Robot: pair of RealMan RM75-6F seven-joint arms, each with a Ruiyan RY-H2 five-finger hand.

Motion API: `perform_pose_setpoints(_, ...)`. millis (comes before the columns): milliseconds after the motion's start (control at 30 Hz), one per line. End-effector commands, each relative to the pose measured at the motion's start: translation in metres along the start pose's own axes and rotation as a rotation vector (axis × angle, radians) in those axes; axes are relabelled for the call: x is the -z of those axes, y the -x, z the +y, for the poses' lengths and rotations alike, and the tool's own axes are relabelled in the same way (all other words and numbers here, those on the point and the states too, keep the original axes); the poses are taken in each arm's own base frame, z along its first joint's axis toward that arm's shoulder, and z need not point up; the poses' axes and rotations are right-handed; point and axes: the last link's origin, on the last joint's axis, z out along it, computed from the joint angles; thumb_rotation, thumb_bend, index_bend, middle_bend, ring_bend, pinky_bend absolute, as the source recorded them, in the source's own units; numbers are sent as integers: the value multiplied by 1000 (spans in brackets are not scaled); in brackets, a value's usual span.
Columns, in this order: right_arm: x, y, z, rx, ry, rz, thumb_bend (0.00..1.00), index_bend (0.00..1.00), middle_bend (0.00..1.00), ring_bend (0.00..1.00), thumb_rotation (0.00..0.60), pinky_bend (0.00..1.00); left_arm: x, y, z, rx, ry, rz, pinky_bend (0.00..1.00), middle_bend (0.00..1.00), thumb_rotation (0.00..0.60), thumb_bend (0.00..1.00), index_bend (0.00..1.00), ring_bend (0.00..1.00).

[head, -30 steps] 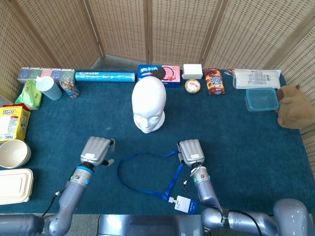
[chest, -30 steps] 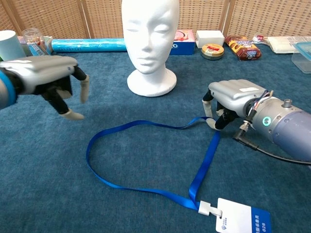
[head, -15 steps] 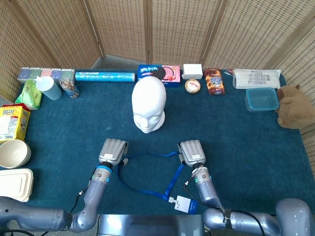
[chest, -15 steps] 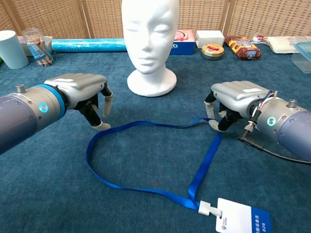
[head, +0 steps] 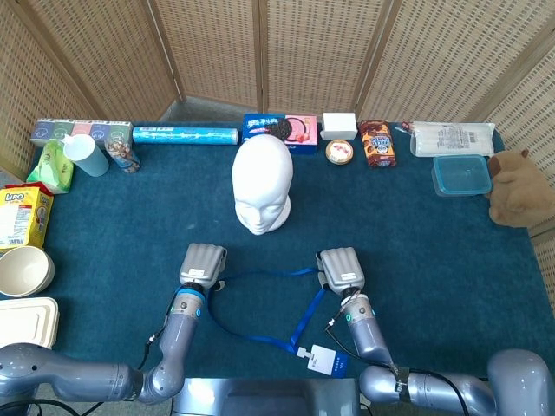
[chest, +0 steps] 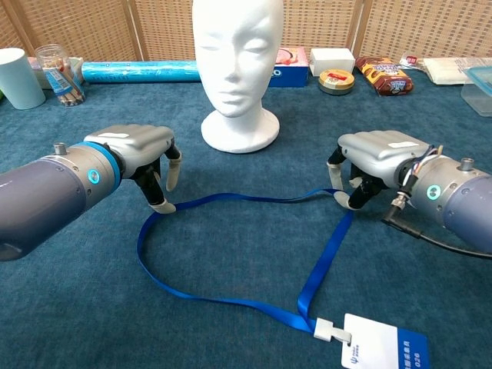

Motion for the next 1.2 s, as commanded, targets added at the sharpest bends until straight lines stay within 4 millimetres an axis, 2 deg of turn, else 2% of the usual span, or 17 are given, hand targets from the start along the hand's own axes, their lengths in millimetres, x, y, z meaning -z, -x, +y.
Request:
perform_pose_setpoints(33,0,0,1,0,1,-2,501,583,1000,1000,574,1000,-1,2,1,-2,-3,-13,1000,1000,583,233,601,1000)
perform_pose_setpoints(400,1,2,2,-4,6,-17,501,582,1000,1000,585,1000,-3,5,5,5,-11,-53,1000,1000,586,243,601,1000)
perform_pose_setpoints(767,0,2,4,-12,11,-23,501,583,1000,1000,590,1000,-3,5,5,-1,-11,-89,1000,1000,587,344,600,1000)
perform_pose_setpoints(1200,1,3,5,-23,16,-37,501,582,1000,1000,593,1000,-3,5,3,-19,-18,-118,1000,1000,580,356,600,1000)
